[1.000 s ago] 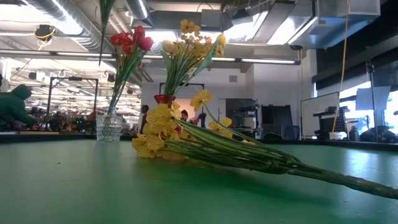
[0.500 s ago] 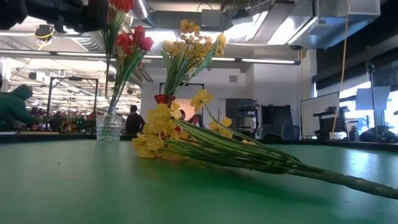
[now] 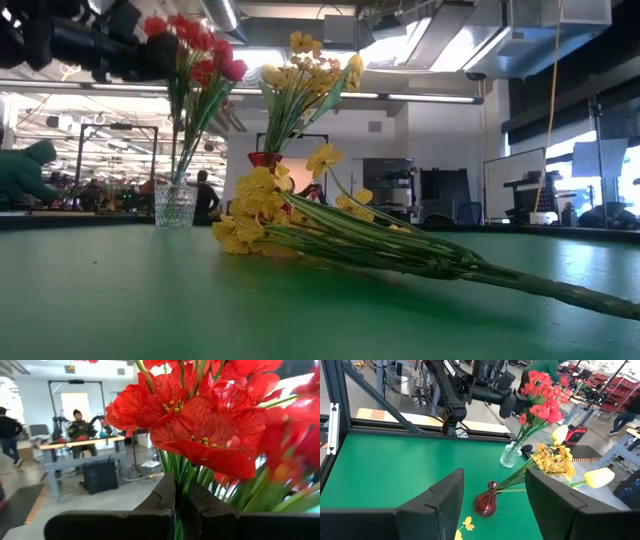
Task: Sort flowers into vase by color
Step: Put the red flowers into the transparent vase
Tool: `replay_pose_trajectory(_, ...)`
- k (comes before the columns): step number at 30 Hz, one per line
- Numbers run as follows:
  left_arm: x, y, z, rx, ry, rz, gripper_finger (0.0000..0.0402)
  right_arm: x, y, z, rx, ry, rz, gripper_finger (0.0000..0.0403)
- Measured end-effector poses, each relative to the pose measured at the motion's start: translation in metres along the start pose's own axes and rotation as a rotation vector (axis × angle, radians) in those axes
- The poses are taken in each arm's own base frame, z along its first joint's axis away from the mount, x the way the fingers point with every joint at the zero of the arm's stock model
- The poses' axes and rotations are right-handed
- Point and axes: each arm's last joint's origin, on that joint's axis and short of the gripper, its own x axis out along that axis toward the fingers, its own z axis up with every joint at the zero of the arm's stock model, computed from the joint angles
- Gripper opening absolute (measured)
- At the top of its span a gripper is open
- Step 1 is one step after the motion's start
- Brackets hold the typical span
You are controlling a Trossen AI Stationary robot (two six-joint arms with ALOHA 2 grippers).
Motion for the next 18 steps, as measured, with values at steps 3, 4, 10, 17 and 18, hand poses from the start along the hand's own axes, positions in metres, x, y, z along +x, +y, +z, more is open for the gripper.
replay_pose_trajectory(3, 0.001, 0.002, -0.015, 0.003, 0.031, 0.022, 0.0000, 0.000, 0.000, 0.000, 0.000, 0.002, 0.007, 0.0211)
replay_pose_trajectory(4, 0.001, 0.003, -0.020, 0.000, 0.039, 0.016, 0.0000, 0.000, 0.000, 0.000, 0.000, 0.002, 0.007, 0.0211)
replay_pose_trajectory(10, 0.001, 0.005, -0.030, -0.016, 0.056, 0.014, 0.0016, 0.000, 0.000, 0.000, 0.000, 0.002, 0.007, 0.0211)
replay_pose_trajectory(17, 0.001, 0.006, -0.030, 0.086, 0.056, 0.024, 0.0075, 0.000, 0.000, 0.000, 0.001, -0.001, 0.000, 0.0211)
replay_pose_trajectory(18, 0.001, 0.006, -0.030, 0.091, 0.058, 0.023, 0.0086, 0.000, 0.000, 0.000, 0.001, -0.001, 0.000, 0.0211)
